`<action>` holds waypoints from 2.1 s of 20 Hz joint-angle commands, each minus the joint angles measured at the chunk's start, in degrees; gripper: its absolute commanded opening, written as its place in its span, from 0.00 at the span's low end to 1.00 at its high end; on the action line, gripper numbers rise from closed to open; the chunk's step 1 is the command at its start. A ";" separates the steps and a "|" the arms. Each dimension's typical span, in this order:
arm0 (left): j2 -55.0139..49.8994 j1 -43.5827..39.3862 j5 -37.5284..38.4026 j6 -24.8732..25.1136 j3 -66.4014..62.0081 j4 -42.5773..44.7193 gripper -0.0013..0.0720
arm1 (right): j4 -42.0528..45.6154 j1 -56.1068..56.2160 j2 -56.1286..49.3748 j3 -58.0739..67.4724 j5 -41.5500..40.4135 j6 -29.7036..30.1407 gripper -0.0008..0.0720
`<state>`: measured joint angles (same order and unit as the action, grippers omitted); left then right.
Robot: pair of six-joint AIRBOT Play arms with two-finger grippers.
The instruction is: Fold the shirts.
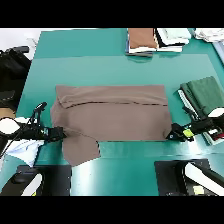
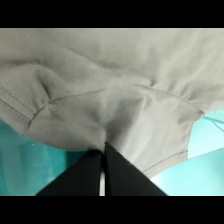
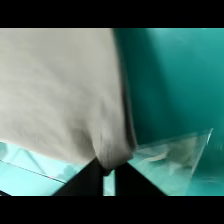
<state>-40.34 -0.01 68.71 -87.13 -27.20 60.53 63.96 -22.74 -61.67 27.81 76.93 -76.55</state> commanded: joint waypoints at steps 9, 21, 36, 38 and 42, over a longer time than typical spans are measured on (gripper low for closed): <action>16.04 0.00 21.64 -4.37 -5.25 6.51 0.05 | 14.93 6.47 21.35 7.41 9.42 -1.64 0.04; -16.20 0.00 -2.82 2.14 -23.10 13.16 0.05 | 15.13 17.68 -5.86 34.29 0.35 -5.99 0.04; -29.31 0.00 -7.52 0.55 -31.98 4.74 0.47 | 3.10 12.85 -26.18 55.47 2.93 2.32 0.63; -29.40 -0.02 -8.11 3.67 -31.95 0.94 0.05 | 3.02 8.74 -26.21 53.57 4.39 2.56 0.75; -29.44 -6.29 -11.08 3.58 -31.52 -1.42 0.05 | 2.03 1.92 -26.23 43.60 1.81 5.14 0.75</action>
<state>-69.69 -2.76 59.66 -84.42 -58.96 61.73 67.55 -16.47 -87.77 76.73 79.68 -73.87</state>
